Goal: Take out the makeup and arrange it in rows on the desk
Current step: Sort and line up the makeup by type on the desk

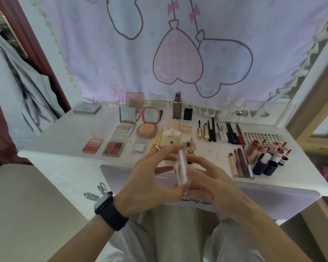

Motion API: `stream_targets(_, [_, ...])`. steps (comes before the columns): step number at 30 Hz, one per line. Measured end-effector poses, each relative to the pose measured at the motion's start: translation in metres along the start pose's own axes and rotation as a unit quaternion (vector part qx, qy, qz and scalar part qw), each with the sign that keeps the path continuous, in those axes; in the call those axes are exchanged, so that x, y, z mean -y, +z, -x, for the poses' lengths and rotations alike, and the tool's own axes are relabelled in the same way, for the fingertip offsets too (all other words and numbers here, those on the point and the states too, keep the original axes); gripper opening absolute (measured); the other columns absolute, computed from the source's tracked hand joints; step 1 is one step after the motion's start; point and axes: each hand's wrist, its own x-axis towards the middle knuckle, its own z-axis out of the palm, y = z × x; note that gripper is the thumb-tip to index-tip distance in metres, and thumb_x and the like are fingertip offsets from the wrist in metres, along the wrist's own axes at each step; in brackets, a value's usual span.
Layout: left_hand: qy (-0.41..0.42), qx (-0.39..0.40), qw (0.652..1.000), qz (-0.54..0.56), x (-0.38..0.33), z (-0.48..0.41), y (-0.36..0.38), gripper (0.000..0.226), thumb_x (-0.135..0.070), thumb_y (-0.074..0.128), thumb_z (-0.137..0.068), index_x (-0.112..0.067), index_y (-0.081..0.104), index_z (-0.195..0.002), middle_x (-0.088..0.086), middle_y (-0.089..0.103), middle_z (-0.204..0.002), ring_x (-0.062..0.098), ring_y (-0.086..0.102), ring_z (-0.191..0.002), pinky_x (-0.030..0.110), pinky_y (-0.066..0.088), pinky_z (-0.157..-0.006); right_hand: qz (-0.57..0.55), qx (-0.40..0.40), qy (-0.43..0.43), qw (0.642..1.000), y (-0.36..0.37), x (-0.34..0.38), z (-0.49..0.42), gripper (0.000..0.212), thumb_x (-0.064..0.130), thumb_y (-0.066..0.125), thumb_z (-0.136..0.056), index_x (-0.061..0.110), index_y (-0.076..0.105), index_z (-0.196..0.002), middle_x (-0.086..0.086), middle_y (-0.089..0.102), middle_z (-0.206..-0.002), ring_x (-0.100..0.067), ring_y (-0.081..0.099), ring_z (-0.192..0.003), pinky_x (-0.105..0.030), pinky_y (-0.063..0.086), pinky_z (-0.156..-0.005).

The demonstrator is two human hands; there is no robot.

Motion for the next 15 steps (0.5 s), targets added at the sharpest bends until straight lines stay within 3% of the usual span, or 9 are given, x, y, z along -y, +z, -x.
stream_targets(6, [0.057, -0.006, 0.997, -0.052, -0.005, 0.007, -0.001, 0.087, -0.007, 0.091, -0.060, -0.030, 0.053, -0.134, -0.009, 0.058, -0.124, 0.002, 0.055, -0.117, 0.006, 0.050, -0.082, -0.034, 0.010, 0.024, 0.999, 0.007, 0.007, 0.001, 0.055, 0.021, 0.072, -0.074, 0.024, 0.059, -0.128, -0.018, 0.074, -0.110, -0.044, 0.071, -0.097, -0.047, 0.061, -0.086])
stream_targets(11, [0.059, -0.010, 0.997, -0.038, -0.003, 0.010, -0.001, 0.088, -0.003, 0.089, -0.060, -0.033, 0.051, -0.133, -0.010, 0.058, -0.127, 0.005, 0.056, -0.119, 0.008, 0.051, -0.082, -0.072, 0.025, 0.038, 0.996, 0.008, 0.004, 0.001, 0.069, 0.026, 0.080, -0.063, 0.020, 0.060, -0.129, -0.021, 0.072, -0.113, -0.046, 0.070, -0.100, -0.044, 0.061, -0.083])
stream_targets(15, [0.052, -0.004, 0.999, -0.004, 0.001, 0.014, -0.001, 0.086, -0.008, 0.087, -0.063, -0.038, 0.049, -0.134, -0.017, 0.056, -0.127, 0.009, 0.056, -0.122, 0.013, 0.054, -0.082, -0.087, 0.029, 0.041, 0.995, 0.009, 0.000, 0.001, 0.071, 0.026, 0.080, -0.064, 0.019, 0.059, -0.132, -0.023, 0.071, -0.116, -0.047, 0.069, -0.103, -0.047, 0.060, -0.087])
